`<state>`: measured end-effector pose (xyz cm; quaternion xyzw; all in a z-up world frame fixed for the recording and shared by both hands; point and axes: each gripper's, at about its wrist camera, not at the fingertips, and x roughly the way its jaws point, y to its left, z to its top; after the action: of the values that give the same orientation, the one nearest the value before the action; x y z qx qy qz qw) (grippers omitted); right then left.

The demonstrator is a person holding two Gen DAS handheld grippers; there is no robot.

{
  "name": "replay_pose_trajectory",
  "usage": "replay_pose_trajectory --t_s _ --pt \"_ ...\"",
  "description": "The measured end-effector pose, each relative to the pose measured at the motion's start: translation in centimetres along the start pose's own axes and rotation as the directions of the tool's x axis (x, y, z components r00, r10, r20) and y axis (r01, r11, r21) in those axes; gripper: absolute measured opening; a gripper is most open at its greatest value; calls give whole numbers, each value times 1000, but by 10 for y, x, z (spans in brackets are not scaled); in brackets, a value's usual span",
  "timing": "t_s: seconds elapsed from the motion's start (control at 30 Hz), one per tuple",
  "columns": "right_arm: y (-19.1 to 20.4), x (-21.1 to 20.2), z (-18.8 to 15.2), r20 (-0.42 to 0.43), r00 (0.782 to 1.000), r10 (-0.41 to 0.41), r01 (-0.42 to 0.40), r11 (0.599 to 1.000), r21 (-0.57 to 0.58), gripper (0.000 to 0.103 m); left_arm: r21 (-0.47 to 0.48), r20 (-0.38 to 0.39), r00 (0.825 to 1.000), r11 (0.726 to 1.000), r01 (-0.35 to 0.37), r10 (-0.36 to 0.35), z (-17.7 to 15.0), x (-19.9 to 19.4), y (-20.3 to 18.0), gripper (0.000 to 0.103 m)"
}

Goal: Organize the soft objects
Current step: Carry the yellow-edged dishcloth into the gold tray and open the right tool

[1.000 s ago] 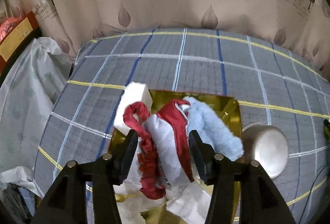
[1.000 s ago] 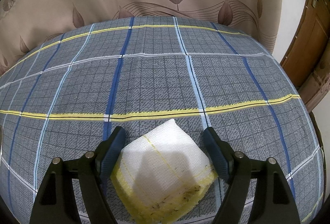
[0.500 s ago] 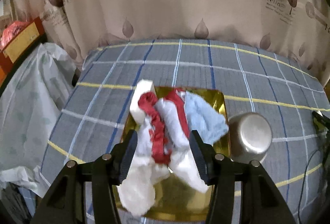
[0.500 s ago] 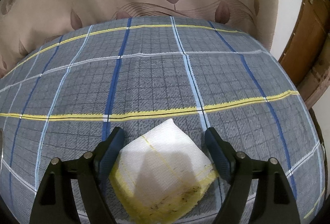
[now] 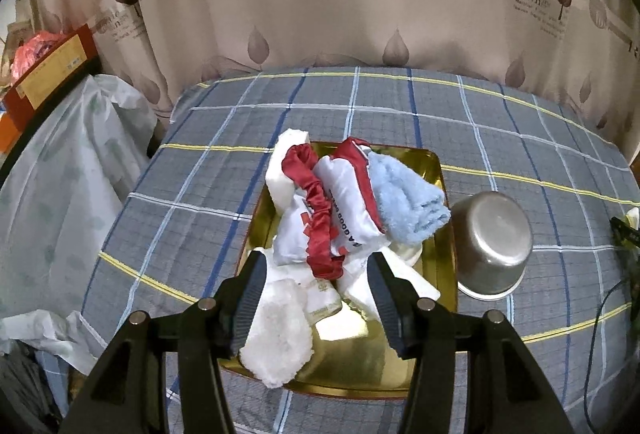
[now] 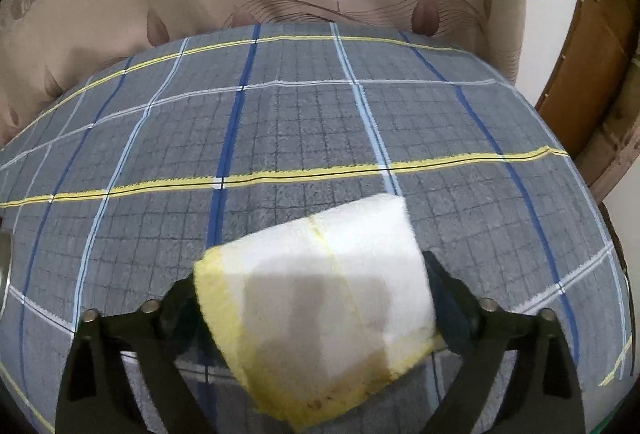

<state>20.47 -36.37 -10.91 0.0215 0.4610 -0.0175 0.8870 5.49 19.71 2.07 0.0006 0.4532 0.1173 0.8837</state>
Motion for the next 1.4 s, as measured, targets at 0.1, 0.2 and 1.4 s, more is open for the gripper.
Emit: replay_pose_trajectory --t_s 0.1,0.2,1.4 --pt "-1 -4 -2 10 1000 -2 2 1000 6 76 7 3 1000 1000 -1 1 -2 -2 -2 54" --pt "2 -7 -3 14 1000 -9 9 1000 -9 72 12 4 1000 1000 0 0 -5 -3 -3 54" --pt "125 -85 -14 19 988 151 -145 974 -174 61 -10 10 998 998 66 -66 -13 -20 -7 54"
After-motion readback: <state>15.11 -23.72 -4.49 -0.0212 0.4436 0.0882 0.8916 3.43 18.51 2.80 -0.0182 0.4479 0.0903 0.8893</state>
